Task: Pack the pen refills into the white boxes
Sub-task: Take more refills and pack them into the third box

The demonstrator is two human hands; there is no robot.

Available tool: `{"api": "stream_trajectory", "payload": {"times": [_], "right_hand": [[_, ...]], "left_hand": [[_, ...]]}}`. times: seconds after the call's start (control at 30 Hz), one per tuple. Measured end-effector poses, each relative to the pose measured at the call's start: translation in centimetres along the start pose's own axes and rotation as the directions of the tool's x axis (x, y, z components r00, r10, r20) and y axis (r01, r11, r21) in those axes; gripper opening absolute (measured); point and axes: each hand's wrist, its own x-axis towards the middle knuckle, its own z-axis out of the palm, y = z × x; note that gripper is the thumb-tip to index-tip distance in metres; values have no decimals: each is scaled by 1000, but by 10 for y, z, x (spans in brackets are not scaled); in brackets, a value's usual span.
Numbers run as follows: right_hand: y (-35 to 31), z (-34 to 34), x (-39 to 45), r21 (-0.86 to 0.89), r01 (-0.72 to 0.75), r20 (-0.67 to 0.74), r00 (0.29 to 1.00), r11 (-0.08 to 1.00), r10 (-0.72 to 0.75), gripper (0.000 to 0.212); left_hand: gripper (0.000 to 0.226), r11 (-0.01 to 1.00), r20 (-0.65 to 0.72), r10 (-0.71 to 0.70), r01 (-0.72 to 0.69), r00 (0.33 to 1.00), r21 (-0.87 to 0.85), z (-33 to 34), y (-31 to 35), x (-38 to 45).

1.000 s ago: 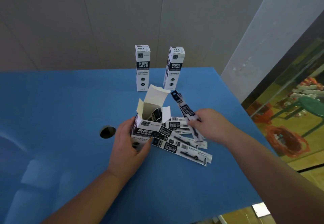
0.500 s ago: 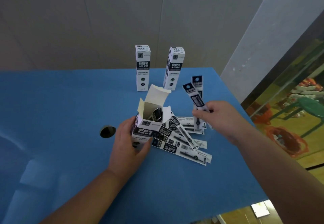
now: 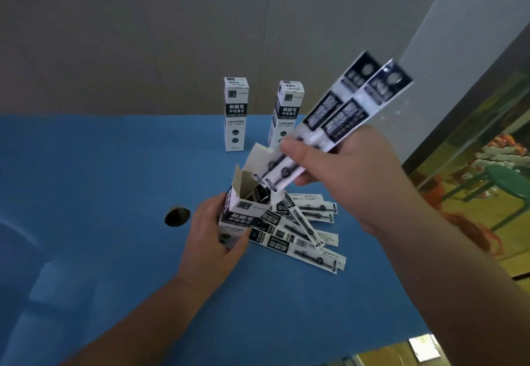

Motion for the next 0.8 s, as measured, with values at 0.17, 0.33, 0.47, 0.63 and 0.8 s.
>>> {"api": "stream_trajectory", "payload": {"times": [0.17,0.33,0.47,0.63,0.8], "right_hand": [[2,17,4,-83,-70,43,996,994,74,13],[8,18,7,-201,-20,-10,1000,979,18,55],[26,9,10,-143,36,-203,977,989,-65,34],[92,6,15,-663,-156,-9,980,732,201,43],[137,25,7,-822,-132,86,932,554,351,45]], "left_hand": [[64,999,-6,24,-24,1000,36,0,5,0],[68,999,-29,38,-38,999,6,0,7,-1],[70,999,-32,42,-42,999,-6,1,8,-1],[70,1000,-40,21,-21,999,3,0,10,0],[73,998,-61,59,-57,996,36,0,13,-1]]}}
